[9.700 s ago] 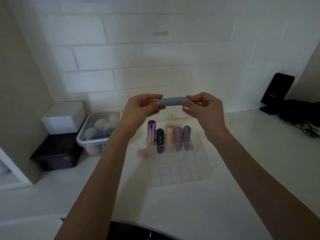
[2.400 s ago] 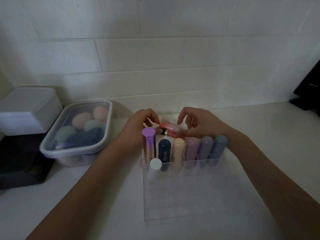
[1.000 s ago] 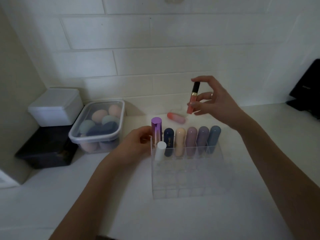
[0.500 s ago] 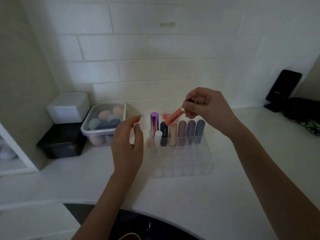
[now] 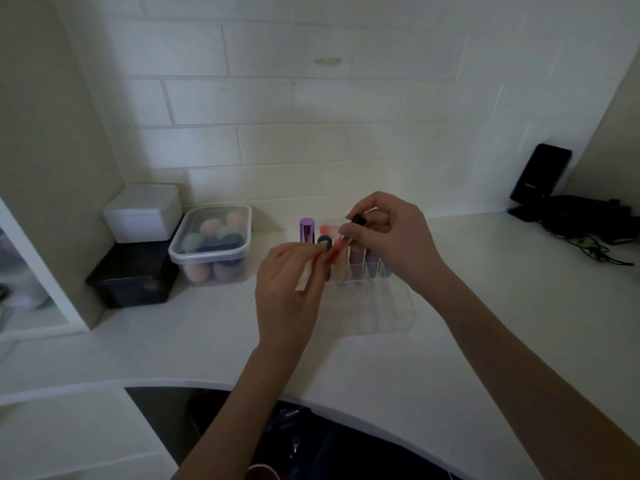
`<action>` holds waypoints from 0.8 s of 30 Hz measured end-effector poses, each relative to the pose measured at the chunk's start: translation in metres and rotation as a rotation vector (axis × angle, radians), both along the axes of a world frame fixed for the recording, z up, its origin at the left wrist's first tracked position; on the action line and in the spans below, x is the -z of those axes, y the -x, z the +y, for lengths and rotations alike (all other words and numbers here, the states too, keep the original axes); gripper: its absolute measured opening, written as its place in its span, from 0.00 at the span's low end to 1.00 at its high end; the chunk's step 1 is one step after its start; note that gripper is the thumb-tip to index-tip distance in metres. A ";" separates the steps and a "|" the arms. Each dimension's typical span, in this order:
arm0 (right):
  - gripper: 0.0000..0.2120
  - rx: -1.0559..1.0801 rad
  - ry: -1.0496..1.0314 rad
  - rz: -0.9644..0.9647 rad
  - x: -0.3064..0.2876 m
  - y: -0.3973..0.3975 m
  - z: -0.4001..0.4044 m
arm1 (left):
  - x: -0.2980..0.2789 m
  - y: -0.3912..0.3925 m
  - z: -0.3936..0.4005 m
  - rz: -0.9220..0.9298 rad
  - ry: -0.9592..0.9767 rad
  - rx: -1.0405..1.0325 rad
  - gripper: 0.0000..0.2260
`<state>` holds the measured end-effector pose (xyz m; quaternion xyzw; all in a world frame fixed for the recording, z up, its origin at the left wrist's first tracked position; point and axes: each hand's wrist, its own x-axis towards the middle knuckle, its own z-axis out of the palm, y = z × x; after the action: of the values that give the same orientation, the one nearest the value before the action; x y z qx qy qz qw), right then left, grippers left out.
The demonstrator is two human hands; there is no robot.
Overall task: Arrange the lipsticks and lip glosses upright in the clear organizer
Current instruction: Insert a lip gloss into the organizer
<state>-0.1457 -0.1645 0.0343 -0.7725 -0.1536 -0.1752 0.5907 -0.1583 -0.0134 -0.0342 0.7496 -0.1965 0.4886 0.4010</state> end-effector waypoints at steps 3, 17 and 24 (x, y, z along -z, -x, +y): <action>0.13 0.065 0.152 -0.053 0.003 -0.003 0.004 | 0.003 0.001 0.010 0.064 0.148 -0.095 0.07; 0.09 0.202 0.314 -0.230 0.034 -0.014 0.006 | 0.026 -0.035 0.046 0.569 -0.035 0.046 0.13; 0.11 0.361 0.271 -0.066 0.056 -0.041 -0.069 | 0.030 -0.058 0.051 0.674 -0.342 0.389 0.18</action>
<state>-0.1049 -0.2337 -0.0220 -0.8535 -0.0543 -0.2811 0.4353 -0.1006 0.0378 -0.0640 0.8720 -0.2703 0.0919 0.3975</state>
